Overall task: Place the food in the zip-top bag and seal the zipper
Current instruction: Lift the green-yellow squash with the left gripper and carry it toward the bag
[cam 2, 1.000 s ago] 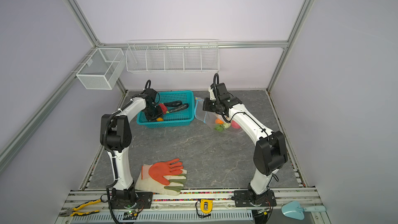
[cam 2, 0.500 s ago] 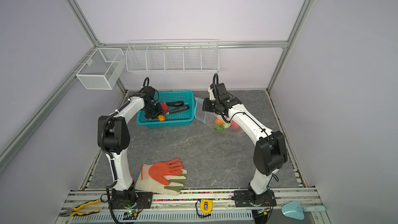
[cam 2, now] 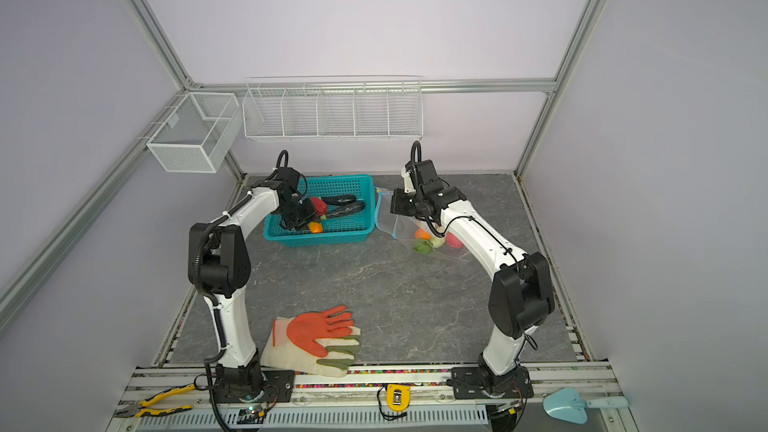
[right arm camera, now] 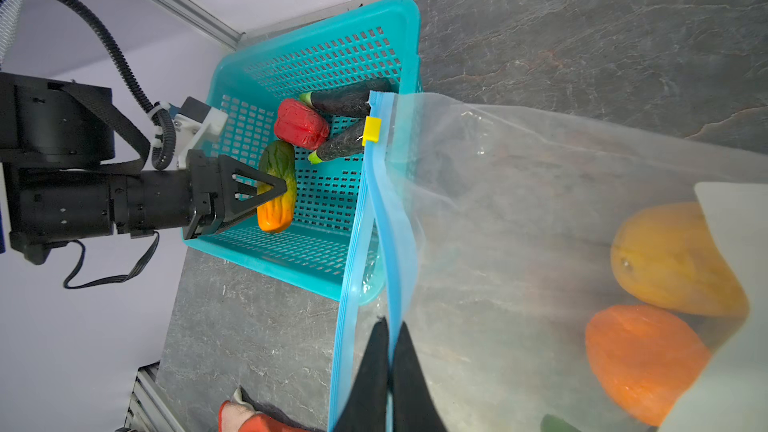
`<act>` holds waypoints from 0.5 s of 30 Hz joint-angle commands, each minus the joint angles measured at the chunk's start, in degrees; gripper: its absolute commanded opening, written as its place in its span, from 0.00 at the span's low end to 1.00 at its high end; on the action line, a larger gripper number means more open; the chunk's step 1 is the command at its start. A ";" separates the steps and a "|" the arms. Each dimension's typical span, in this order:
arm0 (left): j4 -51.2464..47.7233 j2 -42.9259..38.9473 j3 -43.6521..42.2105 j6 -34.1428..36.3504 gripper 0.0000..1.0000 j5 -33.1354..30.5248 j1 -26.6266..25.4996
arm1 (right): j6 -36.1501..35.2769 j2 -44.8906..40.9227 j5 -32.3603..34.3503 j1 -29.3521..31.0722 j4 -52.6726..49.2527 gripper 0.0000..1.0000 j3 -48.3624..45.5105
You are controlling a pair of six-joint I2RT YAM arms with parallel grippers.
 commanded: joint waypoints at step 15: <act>3.02 -4.99 -1.69 -0.91 0.36 4.45 -0.12 | -0.50 0.94 0.26 0.55 -0.25 0.07 1.67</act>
